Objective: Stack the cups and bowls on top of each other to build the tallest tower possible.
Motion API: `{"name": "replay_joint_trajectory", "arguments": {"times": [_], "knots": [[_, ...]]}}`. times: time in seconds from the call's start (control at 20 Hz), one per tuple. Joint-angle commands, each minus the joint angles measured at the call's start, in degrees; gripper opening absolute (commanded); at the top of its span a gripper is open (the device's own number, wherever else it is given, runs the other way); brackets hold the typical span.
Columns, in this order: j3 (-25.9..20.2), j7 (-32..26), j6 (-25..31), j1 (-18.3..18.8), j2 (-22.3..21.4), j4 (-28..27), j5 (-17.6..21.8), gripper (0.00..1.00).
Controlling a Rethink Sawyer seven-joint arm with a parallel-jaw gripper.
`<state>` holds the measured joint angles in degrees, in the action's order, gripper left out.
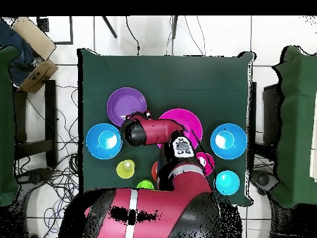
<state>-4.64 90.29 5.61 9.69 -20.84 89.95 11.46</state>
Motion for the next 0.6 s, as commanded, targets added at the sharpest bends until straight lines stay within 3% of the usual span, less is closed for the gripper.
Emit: {"name": "replay_joint_trajectory", "arguments": {"times": [0.05, 0.6], "knots": [[-2.6, 6.9, 1.2, -0.3, 2.0, -1.7, 0.0, 1.0], [-2.0, 7.3, 1.5, -1.0, 2.1, -2.2, -0.5, 1.0]]}}
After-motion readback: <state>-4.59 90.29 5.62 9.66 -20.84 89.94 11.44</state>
